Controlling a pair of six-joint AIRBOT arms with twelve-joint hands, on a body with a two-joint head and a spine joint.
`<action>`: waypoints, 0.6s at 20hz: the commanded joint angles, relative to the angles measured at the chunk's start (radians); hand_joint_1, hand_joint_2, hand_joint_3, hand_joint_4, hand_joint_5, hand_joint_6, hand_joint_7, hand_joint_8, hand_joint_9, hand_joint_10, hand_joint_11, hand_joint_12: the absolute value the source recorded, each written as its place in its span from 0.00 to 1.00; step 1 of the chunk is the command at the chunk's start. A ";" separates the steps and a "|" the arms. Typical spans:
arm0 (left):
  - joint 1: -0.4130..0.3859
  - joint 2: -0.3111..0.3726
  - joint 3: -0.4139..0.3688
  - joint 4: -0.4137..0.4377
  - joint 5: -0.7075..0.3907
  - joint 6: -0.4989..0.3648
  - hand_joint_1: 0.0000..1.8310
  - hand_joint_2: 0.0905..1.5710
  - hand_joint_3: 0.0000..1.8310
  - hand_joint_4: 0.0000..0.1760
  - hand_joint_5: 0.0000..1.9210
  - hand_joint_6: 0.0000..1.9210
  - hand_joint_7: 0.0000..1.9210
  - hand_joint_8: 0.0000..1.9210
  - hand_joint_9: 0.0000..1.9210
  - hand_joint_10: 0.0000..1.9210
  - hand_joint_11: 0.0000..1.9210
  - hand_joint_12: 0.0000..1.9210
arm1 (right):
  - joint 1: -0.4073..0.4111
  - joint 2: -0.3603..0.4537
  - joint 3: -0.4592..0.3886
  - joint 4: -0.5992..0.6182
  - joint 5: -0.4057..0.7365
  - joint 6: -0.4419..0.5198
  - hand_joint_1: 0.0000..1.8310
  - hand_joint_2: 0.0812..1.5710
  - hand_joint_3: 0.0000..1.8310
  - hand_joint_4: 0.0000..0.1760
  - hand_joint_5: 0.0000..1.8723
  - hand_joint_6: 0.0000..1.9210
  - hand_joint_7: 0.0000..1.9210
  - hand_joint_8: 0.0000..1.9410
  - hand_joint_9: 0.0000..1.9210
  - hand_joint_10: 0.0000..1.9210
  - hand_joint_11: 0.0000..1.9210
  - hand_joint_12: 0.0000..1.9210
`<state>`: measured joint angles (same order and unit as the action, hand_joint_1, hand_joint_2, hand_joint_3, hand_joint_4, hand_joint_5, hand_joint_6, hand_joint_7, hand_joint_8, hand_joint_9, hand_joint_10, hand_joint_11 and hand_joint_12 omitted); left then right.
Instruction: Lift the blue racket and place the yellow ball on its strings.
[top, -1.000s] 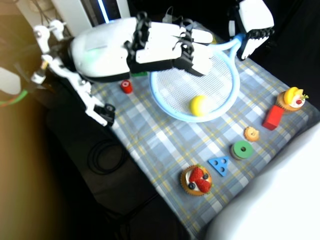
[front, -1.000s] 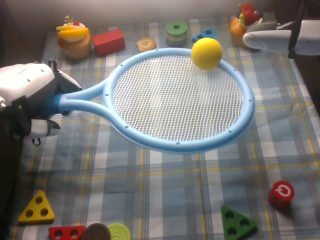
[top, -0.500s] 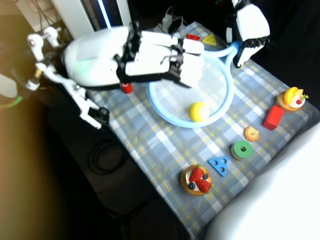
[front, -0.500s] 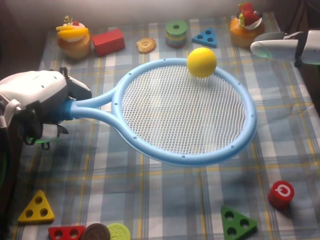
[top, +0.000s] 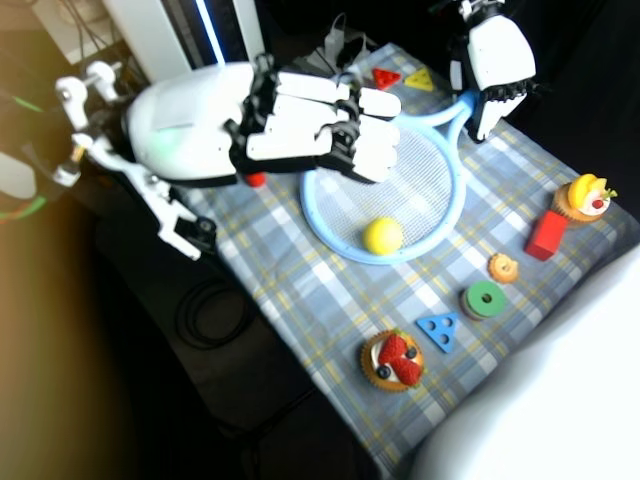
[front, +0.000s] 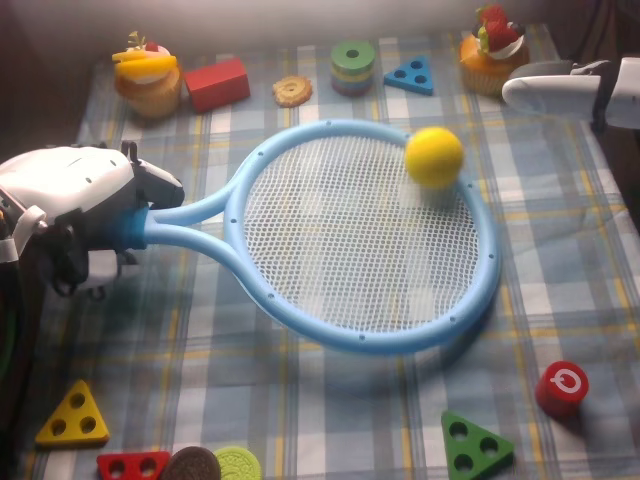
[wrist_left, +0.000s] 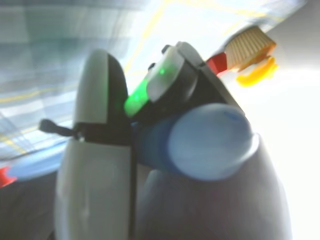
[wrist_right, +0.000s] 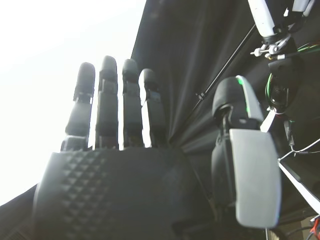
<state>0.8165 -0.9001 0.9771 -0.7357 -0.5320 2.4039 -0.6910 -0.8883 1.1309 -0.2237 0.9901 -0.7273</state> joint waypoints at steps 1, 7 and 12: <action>-0.006 0.000 -0.002 0.016 -0.099 0.002 0.70 0.68 0.00 0.25 0.31 1.00 0.36 1.00 0.45 1.00 0.50 1.00 | 0.005 0.002 -0.001 0.038 0.116 -0.001 0.22 0.73 0.00 0.00 0.17 0.00 0.21 0.00 0.20 0.00 0.00 0.40; 0.010 0.002 -0.007 -0.005 -0.108 0.012 0.58 0.67 0.00 0.00 0.30 0.48 0.18 0.78 0.20 0.92 0.21 0.96 | 0.000 0.003 -0.001 0.040 0.116 -0.001 0.27 0.73 0.00 0.02 0.18 0.00 0.21 0.00 0.20 0.00 0.00 0.35; 0.030 0.017 -0.024 -0.018 -0.133 0.013 0.38 0.57 0.00 0.84 0.11 0.00 0.12 0.03 0.14 0.09 0.00 0.53 | -0.003 0.004 -0.001 0.042 0.116 -0.001 0.27 0.73 0.00 0.00 0.18 0.00 0.22 0.00 0.20 0.01 0.00 0.36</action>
<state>0.8528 -0.8913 0.9504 -0.7769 -0.5652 2.4153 -0.7017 -0.8864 1.1309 -0.2199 0.9905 -0.7277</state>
